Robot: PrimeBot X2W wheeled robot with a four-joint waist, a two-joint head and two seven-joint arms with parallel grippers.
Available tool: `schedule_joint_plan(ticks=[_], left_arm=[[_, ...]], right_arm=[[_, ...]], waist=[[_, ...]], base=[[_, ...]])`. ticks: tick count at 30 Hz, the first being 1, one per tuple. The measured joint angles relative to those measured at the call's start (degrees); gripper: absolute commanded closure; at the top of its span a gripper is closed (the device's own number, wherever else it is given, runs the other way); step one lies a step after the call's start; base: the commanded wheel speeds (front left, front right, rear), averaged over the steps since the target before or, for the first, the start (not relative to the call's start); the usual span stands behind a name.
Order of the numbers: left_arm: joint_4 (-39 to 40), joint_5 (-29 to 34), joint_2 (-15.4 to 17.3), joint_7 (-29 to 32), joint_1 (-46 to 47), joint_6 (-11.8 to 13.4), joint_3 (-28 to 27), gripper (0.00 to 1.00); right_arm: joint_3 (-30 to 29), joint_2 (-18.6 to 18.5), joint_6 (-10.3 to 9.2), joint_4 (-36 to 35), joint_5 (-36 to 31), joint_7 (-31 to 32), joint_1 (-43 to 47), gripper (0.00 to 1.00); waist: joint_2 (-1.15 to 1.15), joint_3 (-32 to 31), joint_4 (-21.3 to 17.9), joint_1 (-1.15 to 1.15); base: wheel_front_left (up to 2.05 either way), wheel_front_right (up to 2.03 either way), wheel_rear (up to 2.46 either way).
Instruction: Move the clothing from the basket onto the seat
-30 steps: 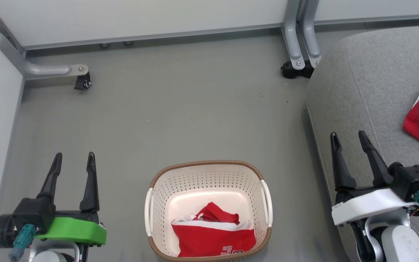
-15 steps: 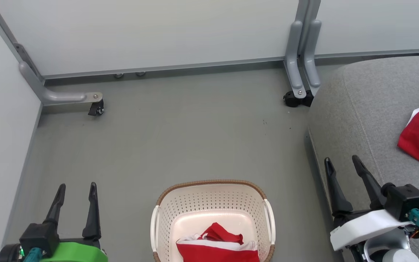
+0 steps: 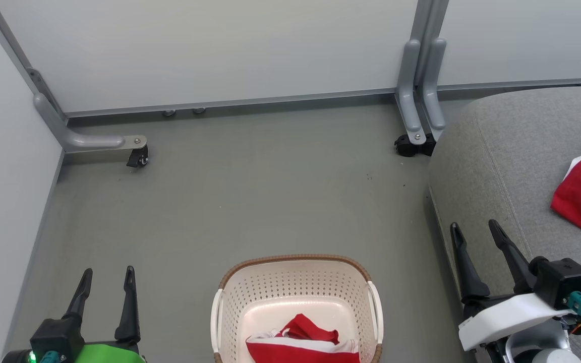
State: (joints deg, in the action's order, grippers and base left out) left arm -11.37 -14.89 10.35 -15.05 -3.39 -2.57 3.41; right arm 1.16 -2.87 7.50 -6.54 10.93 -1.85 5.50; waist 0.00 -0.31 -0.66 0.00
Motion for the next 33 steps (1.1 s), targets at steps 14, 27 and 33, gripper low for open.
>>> schedule_joint_plan(ticks=[14, 27, 33], left_arm=[[-0.75, 1.53, -0.96, 0.0, 0.57, -1.24, -1.13, 0.0], [-4.44, 4.49, -1.45, -0.01, 10.0, -4.04, 6.22, 0.0], [-11.61, 5.46, -2.26, 0.34, 18.54, -4.57, 13.62, 0.0]], right_arm=[[0.34, 0.0, 0.0, 0.02, 0.03, 0.0, -0.03, 0.0], [1.05, 0.0, 0.0, -2.13, 0.03, -0.11, -3.11, 0.0], [1.76, 0.0, 0.0, -3.65, -0.02, -0.53, -6.77, 0.0]], waist=[[0.0, 0.36, 0.3, 0.0], [0.0, 4.97, 0.55, 0.0], [0.0, 9.85, -0.04, 0.0]], base=[[0.0, 0.0, 0.0], [0.0, 0.0, 0.0], [0.0, 0.0, 0.0]])
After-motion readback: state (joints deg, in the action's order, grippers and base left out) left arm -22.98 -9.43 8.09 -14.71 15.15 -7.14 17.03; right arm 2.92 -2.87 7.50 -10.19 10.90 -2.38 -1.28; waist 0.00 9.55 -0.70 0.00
